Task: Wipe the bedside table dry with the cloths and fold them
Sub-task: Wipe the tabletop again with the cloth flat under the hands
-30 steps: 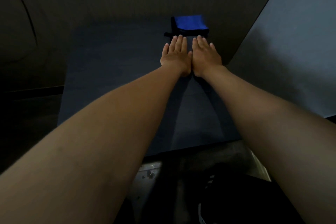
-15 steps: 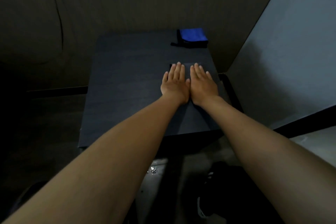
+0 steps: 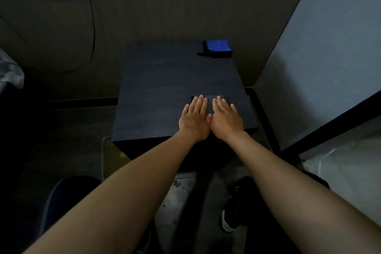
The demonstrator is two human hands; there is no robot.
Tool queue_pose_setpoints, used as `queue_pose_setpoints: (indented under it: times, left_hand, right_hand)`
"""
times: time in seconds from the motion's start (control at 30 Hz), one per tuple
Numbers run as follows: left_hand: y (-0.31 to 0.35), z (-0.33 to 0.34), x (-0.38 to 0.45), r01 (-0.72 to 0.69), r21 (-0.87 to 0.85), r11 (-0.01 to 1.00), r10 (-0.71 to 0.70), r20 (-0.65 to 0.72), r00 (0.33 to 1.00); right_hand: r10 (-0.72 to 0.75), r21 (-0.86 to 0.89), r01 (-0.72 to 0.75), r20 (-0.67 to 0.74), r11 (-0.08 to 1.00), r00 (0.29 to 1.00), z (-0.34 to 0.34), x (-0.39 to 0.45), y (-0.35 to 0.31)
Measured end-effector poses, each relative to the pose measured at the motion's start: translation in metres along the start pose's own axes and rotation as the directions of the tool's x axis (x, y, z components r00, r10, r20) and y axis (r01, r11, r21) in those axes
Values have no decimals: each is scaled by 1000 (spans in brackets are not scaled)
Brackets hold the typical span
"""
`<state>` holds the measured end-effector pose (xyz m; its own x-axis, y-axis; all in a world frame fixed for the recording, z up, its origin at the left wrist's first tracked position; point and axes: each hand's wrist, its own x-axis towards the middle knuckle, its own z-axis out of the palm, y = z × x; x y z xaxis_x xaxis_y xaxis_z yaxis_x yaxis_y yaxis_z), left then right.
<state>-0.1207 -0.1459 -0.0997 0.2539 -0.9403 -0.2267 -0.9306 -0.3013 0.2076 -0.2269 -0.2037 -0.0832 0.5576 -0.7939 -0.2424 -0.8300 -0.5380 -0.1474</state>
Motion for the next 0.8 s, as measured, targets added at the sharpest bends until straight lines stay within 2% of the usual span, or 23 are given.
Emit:
queue_pose_setpoints:
  times: [0.3,0.57,0.7,0.8]
  left_hand:
    - [-22,1,-49,-131,-36,991,130,-32,991]
    - [-34,-20,-65,-221,119,968,223,-2,975]
    - [-39,-29,-75,-244,200,949,240,49,970]
    - [-38,-37,-81,-246,190,951,248,13,969]
  right_hand:
    - [-49,68,36,197,997,979,-10,-29,-8]
    - [-64,-198,122,274,973,959,-20,-45,-25]
    - [-61,-136,116,355,984,933,-27,-43,-29]
    - [-75,-100,113,325,989,943,-23,-44,-30]
